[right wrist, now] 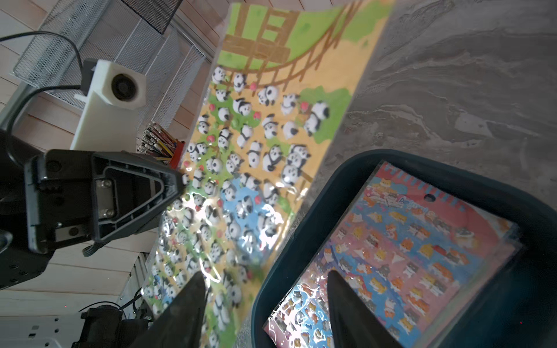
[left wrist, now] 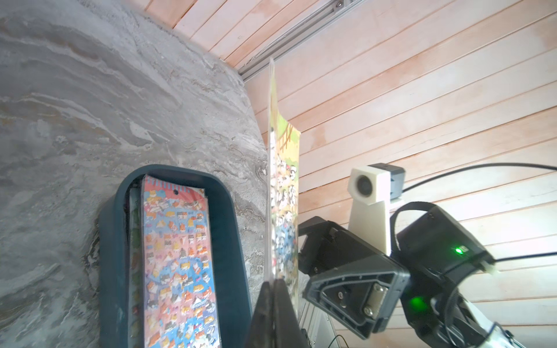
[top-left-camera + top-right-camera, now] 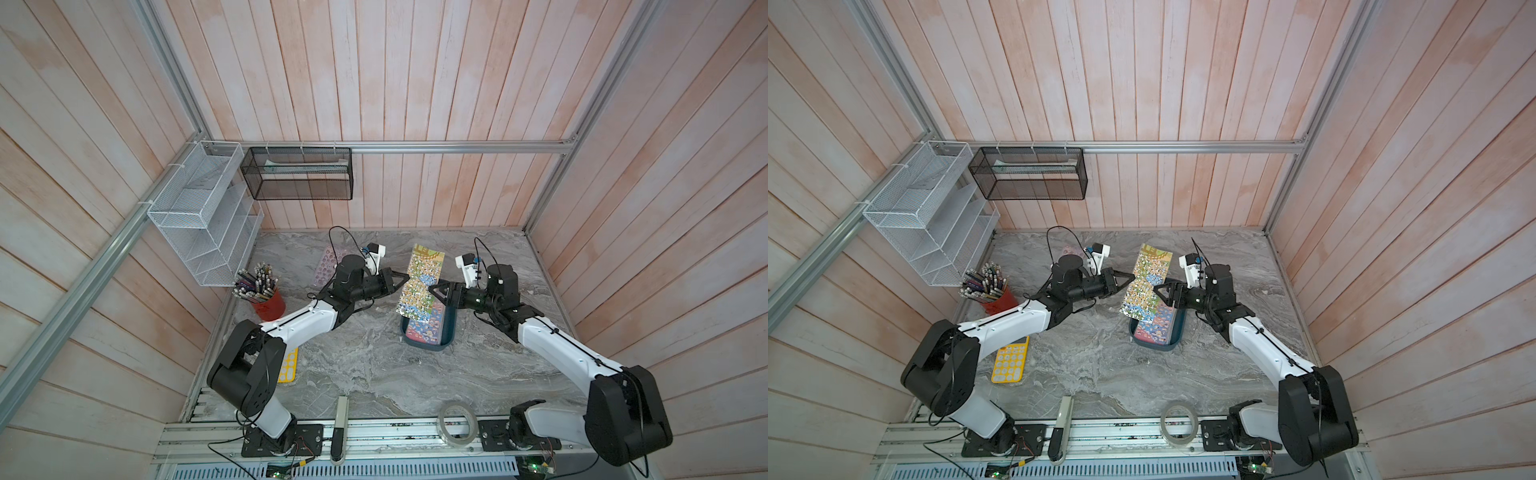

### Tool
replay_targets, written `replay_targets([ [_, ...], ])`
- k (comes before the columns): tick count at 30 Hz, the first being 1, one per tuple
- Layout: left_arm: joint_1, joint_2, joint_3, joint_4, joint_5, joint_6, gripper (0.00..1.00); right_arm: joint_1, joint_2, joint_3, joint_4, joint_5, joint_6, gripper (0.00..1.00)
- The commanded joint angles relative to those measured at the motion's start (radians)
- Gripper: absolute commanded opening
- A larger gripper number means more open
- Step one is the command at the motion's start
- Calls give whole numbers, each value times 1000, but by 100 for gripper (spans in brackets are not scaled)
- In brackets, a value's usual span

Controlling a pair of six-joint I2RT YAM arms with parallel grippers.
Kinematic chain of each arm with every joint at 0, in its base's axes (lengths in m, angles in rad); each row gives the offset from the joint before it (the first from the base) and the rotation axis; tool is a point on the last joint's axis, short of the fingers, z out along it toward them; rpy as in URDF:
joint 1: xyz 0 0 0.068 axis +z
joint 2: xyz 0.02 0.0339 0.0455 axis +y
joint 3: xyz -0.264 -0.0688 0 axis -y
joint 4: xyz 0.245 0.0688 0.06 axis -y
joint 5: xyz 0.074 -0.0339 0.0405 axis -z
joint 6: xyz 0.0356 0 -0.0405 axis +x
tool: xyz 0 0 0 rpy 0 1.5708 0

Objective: Take the stickers out of the storage box
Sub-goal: Pick up the sticker from the storage box.

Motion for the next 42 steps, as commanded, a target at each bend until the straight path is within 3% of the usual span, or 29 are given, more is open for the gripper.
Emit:
replay_targets([
  [1,-8,-20,-7,35,16,22,0,-9,19,-13,87,-98,64,60],
  [4,-15,-18,-3,35,16,25,0,-10,25,-11,151,-151,102,52],
  [6,-16,-14,-1,37,14,24,0,-10,26,-10,208,-191,132,40],
  [7,-18,-15,1,37,13,23,0,-10,28,-11,225,-201,144,33],
  [9,-22,-12,4,42,13,22,0,-10,29,-11,252,-217,165,6],
  [10,-23,-13,5,42,11,23,0,-10,29,-9,251,-219,167,0],
  [12,-27,-14,11,42,13,28,4,-10,28,-4,239,-218,160,0],
  [15,-28,-18,13,44,25,37,31,-10,22,8,201,-212,132,0],
  [16,-28,-20,10,48,34,40,79,-12,20,14,184,-211,119,0],
  [17,-28,-22,9,59,45,42,100,-12,20,20,173,-213,112,0],
  [25,-22,-57,-10,99,76,60,100,-12,68,115,44,-307,-5,0],
  [31,15,-203,-110,148,-59,71,100,-12,92,218,-174,-330,-183,0],
  [35,59,-317,-143,63,-175,66,100,-12,81,246,-240,-300,-238,0],
  [42,125,-415,-185,73,-162,129,100,-12,59,274,-248,-288,-243,0],
])
